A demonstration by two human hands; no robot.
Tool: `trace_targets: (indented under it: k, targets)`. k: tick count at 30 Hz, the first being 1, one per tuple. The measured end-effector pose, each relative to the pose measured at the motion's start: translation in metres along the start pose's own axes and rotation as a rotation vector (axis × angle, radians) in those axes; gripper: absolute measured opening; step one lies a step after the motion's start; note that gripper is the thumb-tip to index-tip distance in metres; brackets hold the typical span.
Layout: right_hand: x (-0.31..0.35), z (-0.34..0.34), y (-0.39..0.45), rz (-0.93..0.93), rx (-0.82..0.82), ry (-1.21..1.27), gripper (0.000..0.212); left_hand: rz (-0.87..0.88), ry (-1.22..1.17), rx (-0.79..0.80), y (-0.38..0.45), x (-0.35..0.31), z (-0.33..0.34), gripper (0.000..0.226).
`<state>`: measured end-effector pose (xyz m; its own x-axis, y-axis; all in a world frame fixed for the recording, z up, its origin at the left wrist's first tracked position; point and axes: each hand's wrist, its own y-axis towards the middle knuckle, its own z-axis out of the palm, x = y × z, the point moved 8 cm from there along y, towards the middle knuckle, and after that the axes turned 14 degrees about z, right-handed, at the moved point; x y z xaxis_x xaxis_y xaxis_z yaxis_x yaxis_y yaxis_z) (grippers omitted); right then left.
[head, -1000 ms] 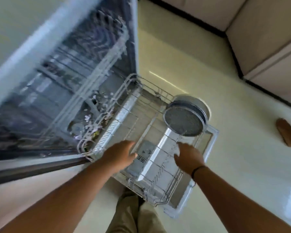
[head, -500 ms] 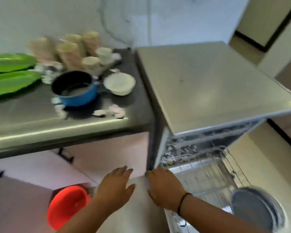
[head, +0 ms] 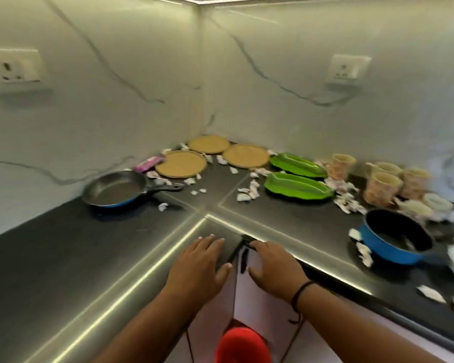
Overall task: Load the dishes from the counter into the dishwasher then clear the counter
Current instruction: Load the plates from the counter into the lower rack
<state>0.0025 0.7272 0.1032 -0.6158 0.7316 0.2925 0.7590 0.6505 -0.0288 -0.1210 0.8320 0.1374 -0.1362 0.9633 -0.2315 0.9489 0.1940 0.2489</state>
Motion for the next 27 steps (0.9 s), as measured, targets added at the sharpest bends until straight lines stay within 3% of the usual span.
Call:
trace_targets:
  k: [5, 11, 19, 23, 27]
  targets:
    - [0.049, -0.015, 0.075, -0.064, 0.013, 0.006, 0.058, -0.109, 0.023, -0.043, 0.018, 0.052, -0.028, 0.061]
    - [0.053, -0.015, 0.179, -0.044, 0.067, 0.093, 0.058, -0.252, -0.014, -0.056, 0.090, 0.107, -0.033, 0.060]
    - [0.058, -0.015, 0.299, -0.019, 0.278, 0.224, 0.057, -0.594, -0.308, -0.201, 0.171, 0.193, -0.044, 0.051]
    - [0.065, -0.009, 0.351, 0.070, 0.379, 0.430, 0.056, -0.594, -0.351, -0.171, 0.198, 0.230, -0.049, 0.050]
    - [0.073, 0.006, 0.389, 0.171, 0.411, 0.604, 0.024, -0.600, -0.275, -0.111, 0.228, 0.282, -0.056, 0.051]
